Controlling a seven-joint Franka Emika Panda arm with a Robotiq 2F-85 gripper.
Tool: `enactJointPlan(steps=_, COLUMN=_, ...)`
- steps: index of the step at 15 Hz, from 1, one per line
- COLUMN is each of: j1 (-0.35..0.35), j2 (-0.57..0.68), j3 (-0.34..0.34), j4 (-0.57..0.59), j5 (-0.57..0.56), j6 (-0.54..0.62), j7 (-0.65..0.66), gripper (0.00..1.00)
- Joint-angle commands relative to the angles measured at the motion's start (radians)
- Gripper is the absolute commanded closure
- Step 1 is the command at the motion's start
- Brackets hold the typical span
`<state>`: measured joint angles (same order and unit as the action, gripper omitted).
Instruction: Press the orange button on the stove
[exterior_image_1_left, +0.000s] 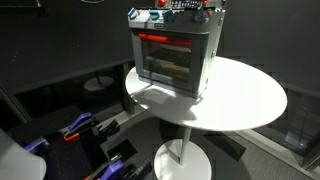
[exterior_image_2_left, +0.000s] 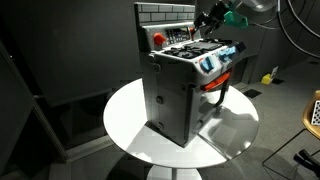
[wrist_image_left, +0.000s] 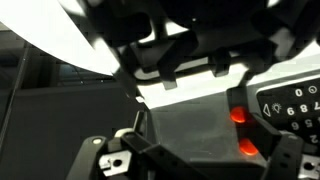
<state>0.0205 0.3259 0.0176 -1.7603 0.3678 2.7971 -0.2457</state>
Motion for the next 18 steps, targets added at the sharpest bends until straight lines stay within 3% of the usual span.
enactJointPlan(steps=1, j1=-0.019, j2=0.018, j3=0.017, j4=0.045, j5=0.022, j6=-0.01, j7=-0.037, gripper=0.0)
enactJointPlan(steps=18, j1=-0.013, j2=-0.025, j3=0.006, j4=-0.005, j5=0.011, j6=-0.011, j7=-0.02, gripper=0.0)
